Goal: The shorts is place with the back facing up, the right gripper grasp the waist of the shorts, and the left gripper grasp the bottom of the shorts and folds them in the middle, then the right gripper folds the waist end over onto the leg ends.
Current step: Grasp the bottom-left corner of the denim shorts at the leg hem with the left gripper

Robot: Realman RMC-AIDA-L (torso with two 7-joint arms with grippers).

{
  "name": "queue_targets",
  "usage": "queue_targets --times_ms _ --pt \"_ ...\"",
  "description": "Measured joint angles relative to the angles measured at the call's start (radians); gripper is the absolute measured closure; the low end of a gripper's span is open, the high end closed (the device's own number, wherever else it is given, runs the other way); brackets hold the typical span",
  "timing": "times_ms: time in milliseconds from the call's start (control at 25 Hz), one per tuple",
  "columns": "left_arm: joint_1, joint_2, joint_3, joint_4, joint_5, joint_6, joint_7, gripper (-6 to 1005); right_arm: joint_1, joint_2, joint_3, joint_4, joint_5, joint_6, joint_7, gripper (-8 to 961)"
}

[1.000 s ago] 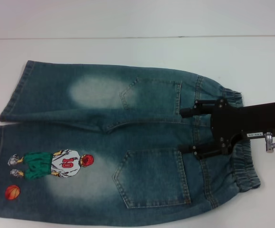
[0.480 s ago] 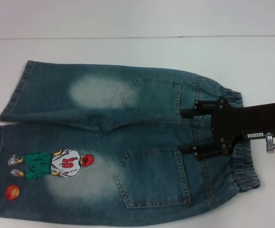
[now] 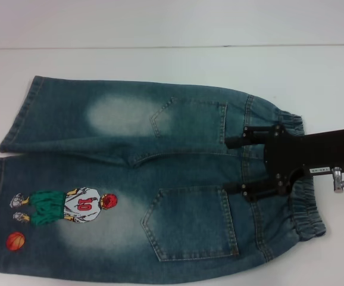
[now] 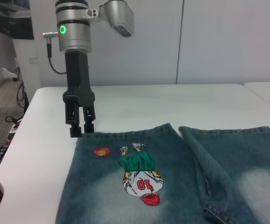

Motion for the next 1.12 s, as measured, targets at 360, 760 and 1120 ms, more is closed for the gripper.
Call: queue_targets --times_ms 360,760,1120 --pt "-0.005 -0.002 0.019 -0.006 0.0 0.01 -0.002 216 0.001 0.0 0.0 0.0 0.001 -0.007 -0.002 70" --pt "-0.021 0.001 0.007 -0.005 -0.017 0.041 0.013 217 0.003 -0.002 0.0 0.0 0.002 -0.004 0.0 70" --pt "-0.032 0.003 0.007 -0.019 -0.035 0.035 0.025 241 0.002 -0.001 0.003 0.0 0.002 -0.014 0.002 70"
